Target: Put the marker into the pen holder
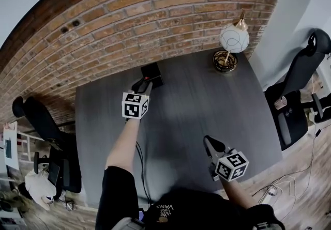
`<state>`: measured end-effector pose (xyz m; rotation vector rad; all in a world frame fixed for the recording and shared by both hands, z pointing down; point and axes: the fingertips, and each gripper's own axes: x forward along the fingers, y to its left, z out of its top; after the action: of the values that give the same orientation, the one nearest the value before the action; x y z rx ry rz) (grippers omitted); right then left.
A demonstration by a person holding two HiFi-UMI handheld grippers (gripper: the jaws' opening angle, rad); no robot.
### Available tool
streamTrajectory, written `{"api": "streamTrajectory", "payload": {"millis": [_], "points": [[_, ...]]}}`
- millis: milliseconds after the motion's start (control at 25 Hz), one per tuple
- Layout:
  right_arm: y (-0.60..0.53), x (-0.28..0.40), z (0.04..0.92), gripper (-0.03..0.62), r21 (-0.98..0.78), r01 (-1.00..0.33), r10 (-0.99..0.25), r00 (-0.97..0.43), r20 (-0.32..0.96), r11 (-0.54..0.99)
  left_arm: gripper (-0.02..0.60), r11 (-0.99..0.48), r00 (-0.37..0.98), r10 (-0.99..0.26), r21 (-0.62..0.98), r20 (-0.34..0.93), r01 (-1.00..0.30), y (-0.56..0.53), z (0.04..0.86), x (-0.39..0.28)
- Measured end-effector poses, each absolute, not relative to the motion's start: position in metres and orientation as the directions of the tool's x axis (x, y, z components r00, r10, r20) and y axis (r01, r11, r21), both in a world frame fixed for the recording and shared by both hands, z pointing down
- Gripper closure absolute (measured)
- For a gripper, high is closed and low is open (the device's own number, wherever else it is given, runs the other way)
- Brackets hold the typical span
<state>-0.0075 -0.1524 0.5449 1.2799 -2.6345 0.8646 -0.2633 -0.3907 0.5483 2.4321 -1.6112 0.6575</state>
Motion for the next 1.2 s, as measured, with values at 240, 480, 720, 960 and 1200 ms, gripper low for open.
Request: {"api": "streamTrajectory", "payload": {"millis": [240,480,720,960,1200], "points": [[-0.150,-0.004,0.531,0.592,-0.442,-0.724,-0.683,-0.673,0.283,0.530,0.426,-0.392,0.322,-0.866,-0.119,0.382,-0.912,-0.365,0.521,-0.257],[-0.149,-0.002,0.514,0.592,-0.427,-0.689,-0.655,-0.712,0.252,0.585,0.426,-0.357,0.307,-0.894,-0.108,0.325,-0.928,-0.330,0.495,-0.253],[-0.149,0.001,0.500,0.592,-0.411,-0.647,-0.619,-0.754,0.221,0.642,0.427,-0.319,0.274,-0.922,-0.137,0.274,-0.938,-0.286,0.468,-0.247],[-0.145,0.000,0.491,0.592,-0.399,-0.601,-0.574,-0.794,0.200,0.693,0.428,-0.287,0.258,-0.942,-0.120,0.213,-0.950,-0.238,0.444,-0.237],[-0.137,0.001,0.484,0.592,-0.386,-0.549,-0.523,-0.833,0.180,0.742,0.448,-0.256,0.232,-0.956,-0.122,0.181,-0.959,-0.192,0.435,-0.221]]}}
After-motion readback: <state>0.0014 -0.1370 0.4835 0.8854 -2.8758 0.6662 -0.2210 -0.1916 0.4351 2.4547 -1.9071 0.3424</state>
